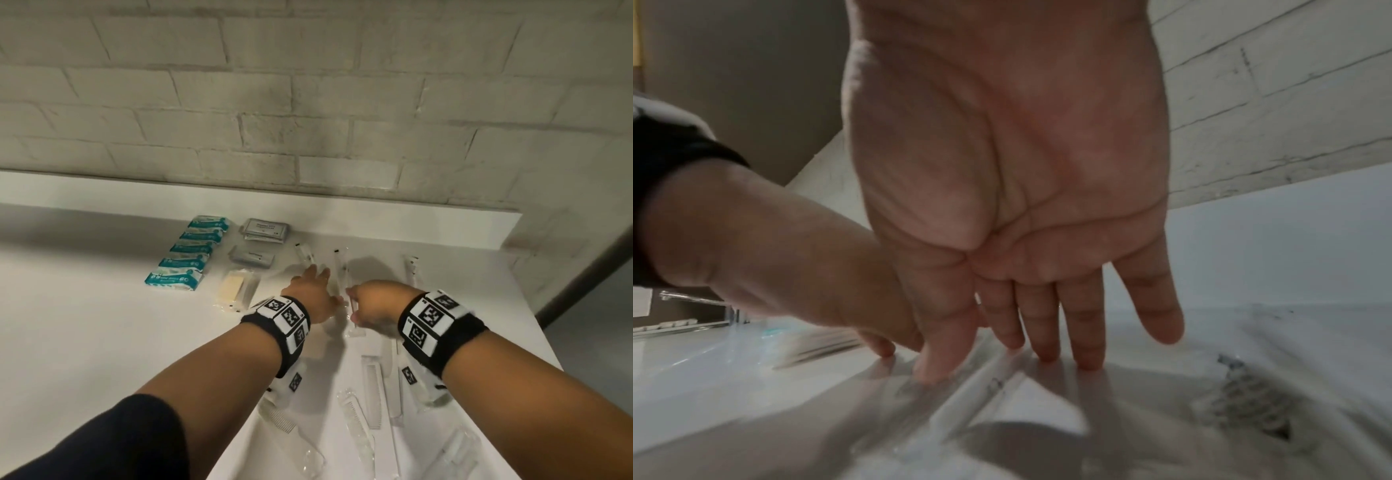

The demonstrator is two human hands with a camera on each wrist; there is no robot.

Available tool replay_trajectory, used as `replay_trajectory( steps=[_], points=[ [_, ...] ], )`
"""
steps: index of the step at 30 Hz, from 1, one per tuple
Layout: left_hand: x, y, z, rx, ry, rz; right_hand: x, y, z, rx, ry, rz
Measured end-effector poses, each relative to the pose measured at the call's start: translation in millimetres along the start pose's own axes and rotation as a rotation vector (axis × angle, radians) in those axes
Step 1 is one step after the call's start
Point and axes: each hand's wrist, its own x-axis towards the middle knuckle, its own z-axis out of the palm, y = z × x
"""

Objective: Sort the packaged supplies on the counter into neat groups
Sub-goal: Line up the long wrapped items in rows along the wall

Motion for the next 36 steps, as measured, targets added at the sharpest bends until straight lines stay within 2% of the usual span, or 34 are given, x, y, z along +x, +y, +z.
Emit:
replay_trajectory(
  steps=[3, 8, 13, 16, 18, 20, 22, 23, 26, 27, 29, 31, 33, 36],
  points=[
    [8, -1, -4, 0.016, -0.016, 0.021, 3, 1, 0, -0.034, -0.007, 0.002],
    [21, -26, -17, 0.156, -0.121, 0.175, 28, -1, 9, -0.036, 0.003, 0.004],
    [25, -34, -24, 0.122, -0.154, 0.159, 59, -18, 10, 0.015, -0.037, 0.055],
    [34, -33, -21, 0.122, -0.134, 0.195, 67, -21, 4, 0.05, -0.08, 0.042],
    [34, -30, -20, 0.103, -0.106, 0.184, 63, -16, 0, 0.092, -0.026, -0.007],
    [33, -25, -19, 0.15, -0.064, 0.179, 54, -4, -6, 0.296, 0.078, -0.013],
    [32, -21, -17, 0.15, -0.034, 0.21, 42, 16, -14, 0.518, 0.175, 0.064],
    [33, -21, -14, 0.155, -0.046, 0.234, 37, 28, -18, 0.548, 0.231, 0.122],
    [37, -21, -5, 0.221, -0.067, 0.281, 24, 70, -29, 0.473, 0.339, 0.352],
    [38, -22, -4, 0.225, -0.072, 0.273, 24, 82, -29, 0.497, 0.327, 0.423],
    [38, -21, -4, 0.22, -0.073, 0.248, 17, 100, -25, 0.708, 0.264, 0.536],
    [40, -21, -5, 0.2, -0.078, 0.233, 10, 106, -14, 0.782, 0.131, 0.653],
    [42, -21, -6, 0.189, -0.088, 0.219, 7, 100, -2, 0.713, 0.019, 0.657],
    [46, -21, -5, 0.177, -0.095, 0.205, 8, 87, 5, 0.609, 0.058, 0.555]
  ],
)
